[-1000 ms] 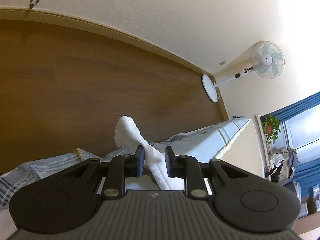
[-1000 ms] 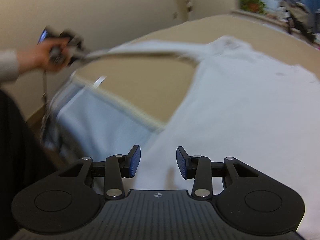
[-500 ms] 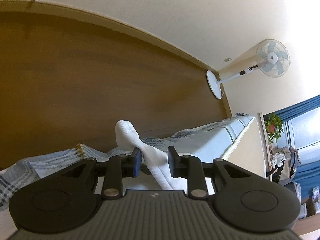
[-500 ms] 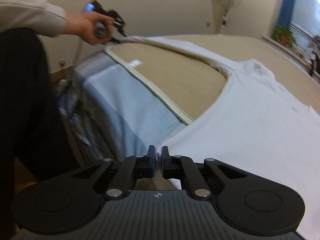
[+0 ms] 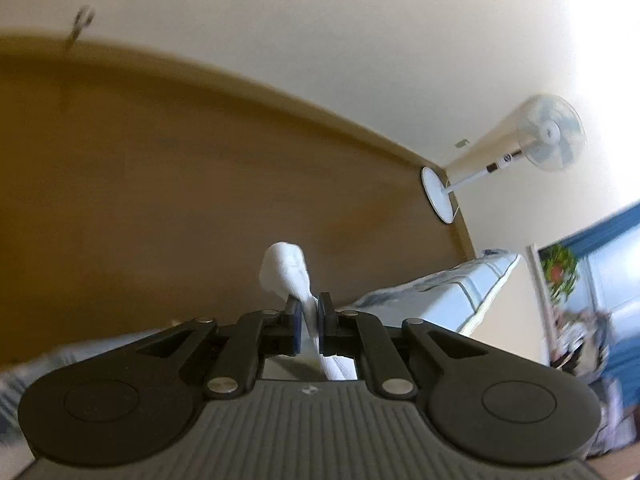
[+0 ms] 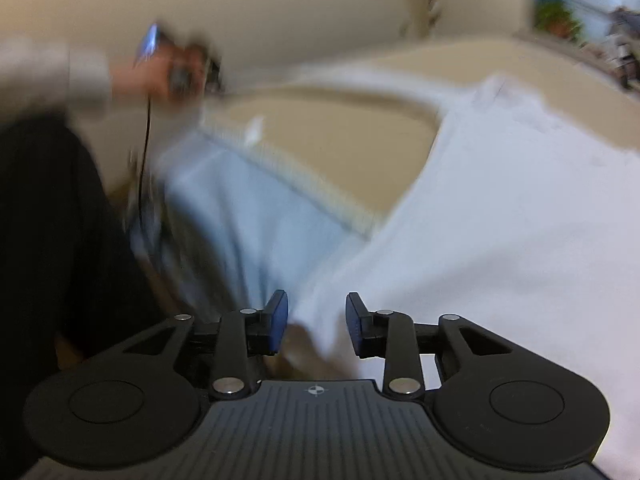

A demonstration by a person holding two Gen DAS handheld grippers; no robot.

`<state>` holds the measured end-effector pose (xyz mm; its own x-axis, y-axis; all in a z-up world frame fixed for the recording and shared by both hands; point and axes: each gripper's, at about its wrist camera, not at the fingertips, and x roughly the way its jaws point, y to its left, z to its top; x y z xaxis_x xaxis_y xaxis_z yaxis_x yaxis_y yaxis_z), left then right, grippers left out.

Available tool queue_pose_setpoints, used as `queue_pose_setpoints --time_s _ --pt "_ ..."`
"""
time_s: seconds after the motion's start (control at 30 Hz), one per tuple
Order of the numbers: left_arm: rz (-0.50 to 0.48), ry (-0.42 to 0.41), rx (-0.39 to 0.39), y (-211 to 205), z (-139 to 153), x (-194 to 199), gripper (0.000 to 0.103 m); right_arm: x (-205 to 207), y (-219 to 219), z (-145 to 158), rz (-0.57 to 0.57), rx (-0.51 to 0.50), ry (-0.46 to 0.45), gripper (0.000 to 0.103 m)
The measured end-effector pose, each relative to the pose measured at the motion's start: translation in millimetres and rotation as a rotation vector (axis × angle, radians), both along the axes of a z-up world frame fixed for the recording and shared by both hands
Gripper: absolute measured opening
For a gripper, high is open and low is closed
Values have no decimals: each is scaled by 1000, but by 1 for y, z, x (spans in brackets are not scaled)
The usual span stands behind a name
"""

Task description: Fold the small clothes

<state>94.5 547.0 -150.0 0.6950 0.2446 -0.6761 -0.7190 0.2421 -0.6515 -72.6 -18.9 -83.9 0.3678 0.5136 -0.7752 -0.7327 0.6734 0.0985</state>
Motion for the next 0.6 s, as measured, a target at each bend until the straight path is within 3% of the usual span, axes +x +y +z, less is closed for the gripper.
queue_pose_setpoints --time_s 0.03,0.1,0.17,0.3,0.37,0.43,0.53,0.6 --pt "17 -4 -7 0 -1 -3 5 0 3 -9 40 -49 42 33" --pt "25 -6 28 -1 5 -3 4 -3 -7 -4 19 1 32 33" --pt "7 -17 71 -7 16 -1 3 7 -19 4 -30 42 91 32" --pt "-3 -78 128 -23 42 3 3 31 -50 41 -85 109 0 35" --pt "-49 -90 203 -42 62 11 3 50 -73 62 -115 127 -70 41" --pt "-120 -106 278 -68 81 23 3 74 -98 79 -137 99 -152 48" --pt "-242 -148 359 -116 105 40 3 118 -131 92 -184 10 -254 50" --pt "-326 -152 390 -157 117 57 3 158 -155 93 -246 -13 -238 52"
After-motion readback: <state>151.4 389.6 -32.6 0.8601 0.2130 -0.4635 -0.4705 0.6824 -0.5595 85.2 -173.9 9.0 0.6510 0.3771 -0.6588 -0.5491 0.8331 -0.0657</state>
